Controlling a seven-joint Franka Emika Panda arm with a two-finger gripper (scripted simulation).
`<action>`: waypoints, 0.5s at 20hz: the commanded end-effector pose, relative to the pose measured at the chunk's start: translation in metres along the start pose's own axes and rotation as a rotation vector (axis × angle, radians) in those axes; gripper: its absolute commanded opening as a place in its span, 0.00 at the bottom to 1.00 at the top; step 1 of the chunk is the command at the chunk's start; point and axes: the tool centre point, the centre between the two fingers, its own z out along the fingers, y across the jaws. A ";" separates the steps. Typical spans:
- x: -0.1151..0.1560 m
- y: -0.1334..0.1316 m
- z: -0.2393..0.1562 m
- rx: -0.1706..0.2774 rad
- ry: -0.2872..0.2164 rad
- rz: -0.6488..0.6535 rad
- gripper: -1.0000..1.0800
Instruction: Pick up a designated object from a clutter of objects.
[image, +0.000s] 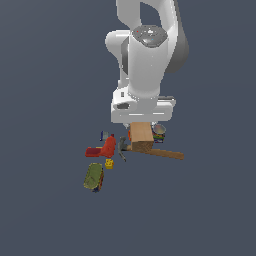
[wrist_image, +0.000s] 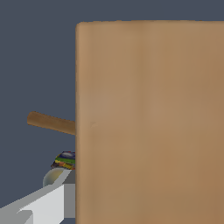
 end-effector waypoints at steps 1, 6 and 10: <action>-0.011 0.008 -0.025 0.001 0.010 0.000 0.00; -0.037 0.026 -0.068 0.001 0.010 0.000 0.00; -0.057 0.040 -0.101 0.002 0.010 0.000 0.00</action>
